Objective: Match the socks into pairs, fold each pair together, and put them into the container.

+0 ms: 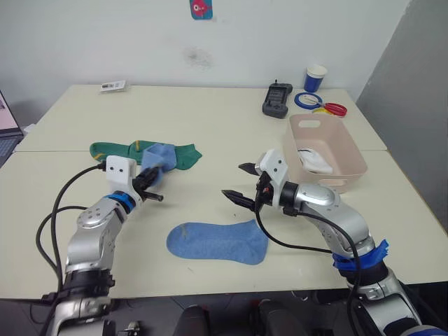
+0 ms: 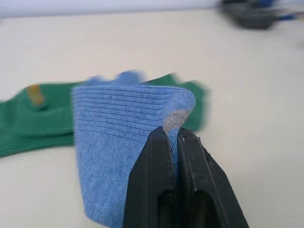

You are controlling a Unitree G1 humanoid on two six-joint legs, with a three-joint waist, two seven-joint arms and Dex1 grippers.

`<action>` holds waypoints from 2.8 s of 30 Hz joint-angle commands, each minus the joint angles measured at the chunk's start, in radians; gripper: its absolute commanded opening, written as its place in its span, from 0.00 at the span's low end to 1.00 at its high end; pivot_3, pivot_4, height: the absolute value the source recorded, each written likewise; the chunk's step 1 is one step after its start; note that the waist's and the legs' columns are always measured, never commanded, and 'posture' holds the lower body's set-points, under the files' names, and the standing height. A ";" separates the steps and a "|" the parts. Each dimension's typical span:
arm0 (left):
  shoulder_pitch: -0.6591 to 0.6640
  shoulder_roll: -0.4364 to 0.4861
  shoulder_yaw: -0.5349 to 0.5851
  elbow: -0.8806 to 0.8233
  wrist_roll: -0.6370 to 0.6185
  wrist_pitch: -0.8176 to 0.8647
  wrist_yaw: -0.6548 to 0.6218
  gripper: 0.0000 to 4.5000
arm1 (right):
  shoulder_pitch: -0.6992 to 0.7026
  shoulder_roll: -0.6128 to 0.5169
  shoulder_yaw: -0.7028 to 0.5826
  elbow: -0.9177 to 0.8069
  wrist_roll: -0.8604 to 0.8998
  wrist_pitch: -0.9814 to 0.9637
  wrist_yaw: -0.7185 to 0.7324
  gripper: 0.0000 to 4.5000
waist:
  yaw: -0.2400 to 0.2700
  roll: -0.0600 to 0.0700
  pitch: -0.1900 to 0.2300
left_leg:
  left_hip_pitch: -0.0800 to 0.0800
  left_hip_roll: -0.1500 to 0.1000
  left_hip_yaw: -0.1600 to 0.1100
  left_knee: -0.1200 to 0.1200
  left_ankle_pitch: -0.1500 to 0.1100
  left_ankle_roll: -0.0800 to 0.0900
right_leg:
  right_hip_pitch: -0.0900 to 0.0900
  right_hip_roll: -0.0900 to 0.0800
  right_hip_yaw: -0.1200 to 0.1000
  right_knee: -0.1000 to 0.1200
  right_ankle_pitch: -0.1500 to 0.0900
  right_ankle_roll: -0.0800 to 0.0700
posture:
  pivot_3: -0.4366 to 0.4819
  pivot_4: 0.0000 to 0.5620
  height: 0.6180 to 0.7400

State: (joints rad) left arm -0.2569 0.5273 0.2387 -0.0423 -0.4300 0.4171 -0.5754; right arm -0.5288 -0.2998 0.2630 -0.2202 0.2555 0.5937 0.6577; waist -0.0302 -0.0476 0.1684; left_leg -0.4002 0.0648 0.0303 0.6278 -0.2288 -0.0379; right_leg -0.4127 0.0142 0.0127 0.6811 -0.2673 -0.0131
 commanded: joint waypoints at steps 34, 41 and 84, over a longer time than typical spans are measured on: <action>-0.262 0.033 -0.269 0.215 0.011 0.078 -0.220 1.00 | 0.300 -0.210 -0.153 -0.246 0.180 0.225 0.057 1.00 | 0.003 0.002 0.001 | 0.000 -0.002 0.000 0.001 0.000 0.000 | 0.001 0.005 0.001 -0.002 0.000 0.000 | 0.48 0.27 1.00; -0.337 -0.020 -0.320 0.382 0.097 0.091 -0.222 1.00 | 0.324 -0.184 -0.200 -0.327 0.334 0.436 0.006 1.00 | 0.001 0.002 0.001 | 0.000 -0.002 -0.001 0.001 0.000 0.000 | 0.001 0.003 0.000 -0.001 0.000 0.000 | 0.48 0.27 1.00; -0.296 -0.071 -0.245 0.336 0.168 0.062 -0.222 0.01 | 0.217 -0.039 -0.303 -0.201 0.508 0.667 -0.196 0.00 | -0.002 0.002 0.001 | 0.000 -0.002 -0.001 0.001 0.000 0.000 | 0.002 0.003 0.000 -0.001 0.000 0.001 | 0.48 0.27 1.00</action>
State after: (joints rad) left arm -0.5615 0.4429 -0.0364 0.3514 -0.2516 0.5060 -0.8076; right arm -0.2948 -0.3331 -0.0184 -0.3943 0.7287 1.2722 0.4407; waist -0.0320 -0.0452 0.1695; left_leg -0.4002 0.0632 0.0293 0.6290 -0.2289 -0.0375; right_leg -0.4112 0.0174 0.0131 0.6801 -0.2674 -0.0123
